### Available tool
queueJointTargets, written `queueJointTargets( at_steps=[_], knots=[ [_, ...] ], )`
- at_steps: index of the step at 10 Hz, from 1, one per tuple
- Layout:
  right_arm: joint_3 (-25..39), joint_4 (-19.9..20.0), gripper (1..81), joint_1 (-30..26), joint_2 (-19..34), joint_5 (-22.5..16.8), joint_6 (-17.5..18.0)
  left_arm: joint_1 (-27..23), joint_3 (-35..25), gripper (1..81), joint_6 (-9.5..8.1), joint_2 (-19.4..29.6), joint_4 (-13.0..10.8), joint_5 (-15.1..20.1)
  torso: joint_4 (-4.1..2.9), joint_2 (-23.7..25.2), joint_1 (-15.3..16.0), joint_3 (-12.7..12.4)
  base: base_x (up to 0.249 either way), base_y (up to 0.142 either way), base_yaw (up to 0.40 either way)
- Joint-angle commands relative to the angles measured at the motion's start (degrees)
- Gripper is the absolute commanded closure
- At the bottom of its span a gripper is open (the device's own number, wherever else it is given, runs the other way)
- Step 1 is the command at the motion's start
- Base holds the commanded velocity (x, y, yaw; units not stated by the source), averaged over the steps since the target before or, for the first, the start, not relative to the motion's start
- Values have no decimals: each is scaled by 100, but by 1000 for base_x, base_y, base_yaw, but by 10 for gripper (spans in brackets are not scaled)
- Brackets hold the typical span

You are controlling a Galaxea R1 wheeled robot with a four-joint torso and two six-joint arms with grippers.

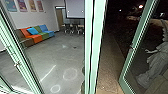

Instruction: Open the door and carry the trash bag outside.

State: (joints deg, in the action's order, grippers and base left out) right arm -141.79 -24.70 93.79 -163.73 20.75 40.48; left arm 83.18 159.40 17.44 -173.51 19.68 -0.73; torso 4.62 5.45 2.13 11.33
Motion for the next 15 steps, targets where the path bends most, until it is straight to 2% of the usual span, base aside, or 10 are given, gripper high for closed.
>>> queueJointTargets(
  at_steps=[1,4,6,15],
  knots=[
    [-234,-193,10,-146,-127,-220,-32,-271,21,811,-31,-9,54,346,0,0,0,0,0,0,0],
    [-243,-246,10,-207,-162,-238,-23,-297,21,811,-31,-53,36,346,0,0,0,0,0,0,0],
    [-287,-255,10,-242,-206,-404,-32,-315,21,811,-31,-70,28,346,0,0,0,0,0,0,0],
    [-340,-272,10,-233,-330,-414,-41,-421,-14,811,-22,-105,-16,433,0,11,-13,-4,-16,0,0]
  ],
)
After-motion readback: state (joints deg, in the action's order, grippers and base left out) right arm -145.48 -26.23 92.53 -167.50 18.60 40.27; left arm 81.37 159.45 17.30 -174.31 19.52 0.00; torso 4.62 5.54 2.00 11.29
